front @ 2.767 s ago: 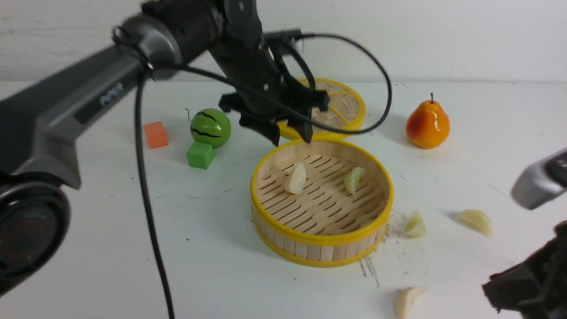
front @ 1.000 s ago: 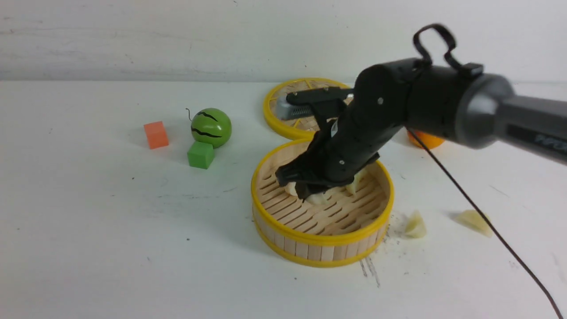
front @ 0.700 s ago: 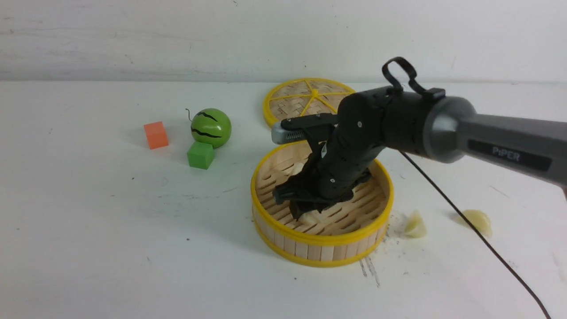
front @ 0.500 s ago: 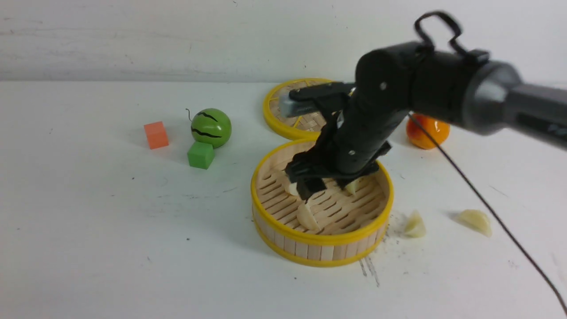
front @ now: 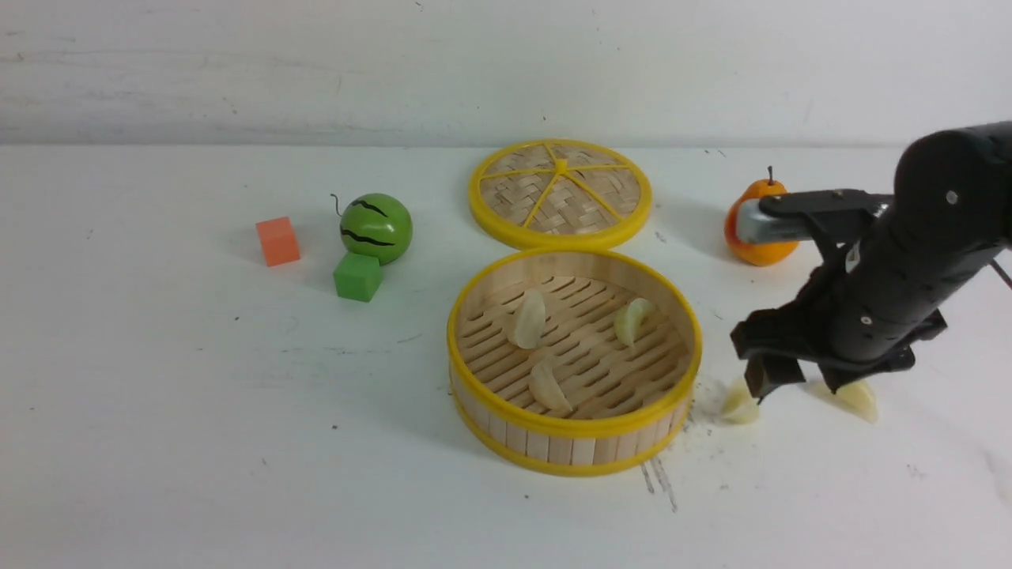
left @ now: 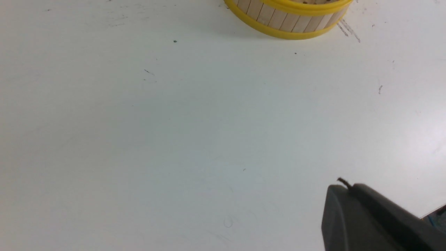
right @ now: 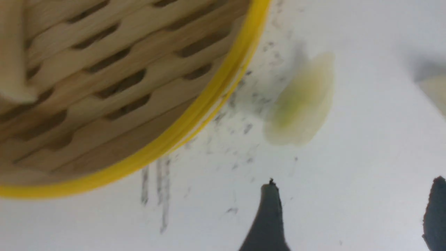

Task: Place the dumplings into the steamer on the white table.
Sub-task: 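Reach for and grasp a dumpling lying on the table beside the steamer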

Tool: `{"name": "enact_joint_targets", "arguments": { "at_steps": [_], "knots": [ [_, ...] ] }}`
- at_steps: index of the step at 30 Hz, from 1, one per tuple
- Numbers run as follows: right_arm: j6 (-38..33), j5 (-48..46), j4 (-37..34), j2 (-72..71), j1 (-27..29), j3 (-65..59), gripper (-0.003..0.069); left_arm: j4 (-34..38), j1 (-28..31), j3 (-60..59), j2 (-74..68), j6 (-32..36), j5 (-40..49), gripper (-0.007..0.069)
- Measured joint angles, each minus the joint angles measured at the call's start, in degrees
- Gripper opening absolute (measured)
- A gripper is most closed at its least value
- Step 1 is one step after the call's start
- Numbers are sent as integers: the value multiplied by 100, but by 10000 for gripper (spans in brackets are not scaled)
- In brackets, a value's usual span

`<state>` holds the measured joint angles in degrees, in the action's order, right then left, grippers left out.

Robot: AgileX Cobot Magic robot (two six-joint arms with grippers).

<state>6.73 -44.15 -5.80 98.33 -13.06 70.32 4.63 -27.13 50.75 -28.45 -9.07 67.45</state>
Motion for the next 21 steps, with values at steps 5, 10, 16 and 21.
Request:
{"name": "enact_joint_targets", "arguments": {
  "at_steps": [5,10,16,21],
  "knots": [
    [0,467,-296,438,242,0,545,0,0,0,0,0,0,-14],
    [0,951,-656,1088,248,0,538,0,0,0,0,0,0,-14],
    [-23,1223,-769,1259,242,10,462,0,0,0,0,0,0,-14],
    [-253,1056,-801,1242,242,10,253,0,0,-2,0,0,0,-14]
  ]
}}
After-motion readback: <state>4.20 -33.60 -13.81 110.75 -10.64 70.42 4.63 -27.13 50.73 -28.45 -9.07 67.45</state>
